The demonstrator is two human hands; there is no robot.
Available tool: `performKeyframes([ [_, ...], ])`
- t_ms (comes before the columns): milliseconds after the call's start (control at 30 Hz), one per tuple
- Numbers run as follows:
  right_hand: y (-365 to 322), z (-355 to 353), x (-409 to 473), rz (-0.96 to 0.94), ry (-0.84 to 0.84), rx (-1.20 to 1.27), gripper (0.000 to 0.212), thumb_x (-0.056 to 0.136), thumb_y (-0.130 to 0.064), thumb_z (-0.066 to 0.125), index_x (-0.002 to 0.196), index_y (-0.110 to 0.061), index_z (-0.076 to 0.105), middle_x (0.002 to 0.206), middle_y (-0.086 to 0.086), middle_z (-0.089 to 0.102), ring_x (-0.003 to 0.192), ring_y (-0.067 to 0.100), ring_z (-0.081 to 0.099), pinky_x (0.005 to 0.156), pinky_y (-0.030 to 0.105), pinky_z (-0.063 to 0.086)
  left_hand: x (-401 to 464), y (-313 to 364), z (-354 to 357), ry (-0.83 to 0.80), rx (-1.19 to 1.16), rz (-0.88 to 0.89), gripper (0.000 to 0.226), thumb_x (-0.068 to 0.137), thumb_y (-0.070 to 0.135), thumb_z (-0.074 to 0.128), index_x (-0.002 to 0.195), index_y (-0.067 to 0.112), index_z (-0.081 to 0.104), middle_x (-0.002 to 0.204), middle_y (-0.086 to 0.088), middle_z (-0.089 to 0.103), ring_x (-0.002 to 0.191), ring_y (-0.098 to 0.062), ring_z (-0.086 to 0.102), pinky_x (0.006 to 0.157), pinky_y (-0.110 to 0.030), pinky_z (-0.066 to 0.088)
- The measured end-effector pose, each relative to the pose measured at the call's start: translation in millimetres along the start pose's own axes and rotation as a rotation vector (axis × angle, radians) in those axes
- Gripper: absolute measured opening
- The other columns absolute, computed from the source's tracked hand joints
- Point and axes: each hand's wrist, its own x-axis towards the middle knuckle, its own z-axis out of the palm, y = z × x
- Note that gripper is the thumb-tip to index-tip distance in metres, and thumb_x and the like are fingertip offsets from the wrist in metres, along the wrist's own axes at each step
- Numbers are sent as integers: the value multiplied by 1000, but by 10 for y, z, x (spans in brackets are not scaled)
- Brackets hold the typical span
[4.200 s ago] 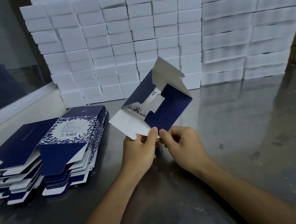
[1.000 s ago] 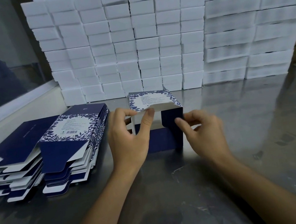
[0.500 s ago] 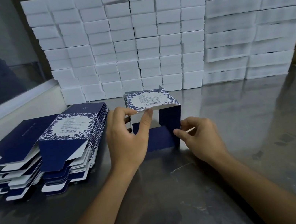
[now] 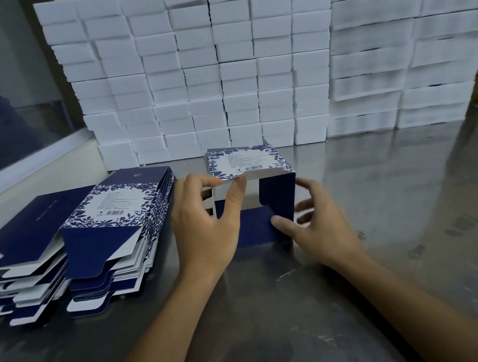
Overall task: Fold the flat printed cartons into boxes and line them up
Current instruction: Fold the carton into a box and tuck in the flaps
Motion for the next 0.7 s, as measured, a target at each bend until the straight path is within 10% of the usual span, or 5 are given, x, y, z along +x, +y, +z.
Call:
performKeyframes([
  [200,-187,14,-55,-234,186,302,46,90,-60,52,133,-41,50,137,-13,40,131,2,43,105,36,48,-43,48,-3,-114,-59,32,43,83,58,53,95,18,59,101,5,57,96,-7,57,77,-24,46],
  [300,-202,-25,-44,-198,227,366,43,88,-63,48,119,-35,60,130,-4,51,119,-7,48,91,12,46,-67,56,-31,-237,-252,20,45,88,54,40,107,19,60,110,0,57,101,-8,55,82,-18,41],
  [467,-165,-76,8,-108,228,452,45,86,-70,50,106,-32,59,119,-1,64,114,16,61,93,51,54,-72,-23,64,-232,-188,-124,22,92,49,43,105,34,52,97,17,60,87,3,56,79,-25,49],
  [567,-197,-77,6,-111,215,467,48,82,-74,51,102,-32,60,117,3,64,112,21,63,91,55,54,-81,-113,73,-234,-24,-68,22,90,49,48,95,28,51,89,14,59,80,0,56,68,-13,42],
  [700,-220,-73,-21,-143,191,427,45,83,-73,51,100,-32,61,115,0,64,111,15,62,87,44,57,-84,-155,23,-225,188,93,33,97,45,41,82,16,41,77,6,44,67,-19,45,60,-35,41],
])
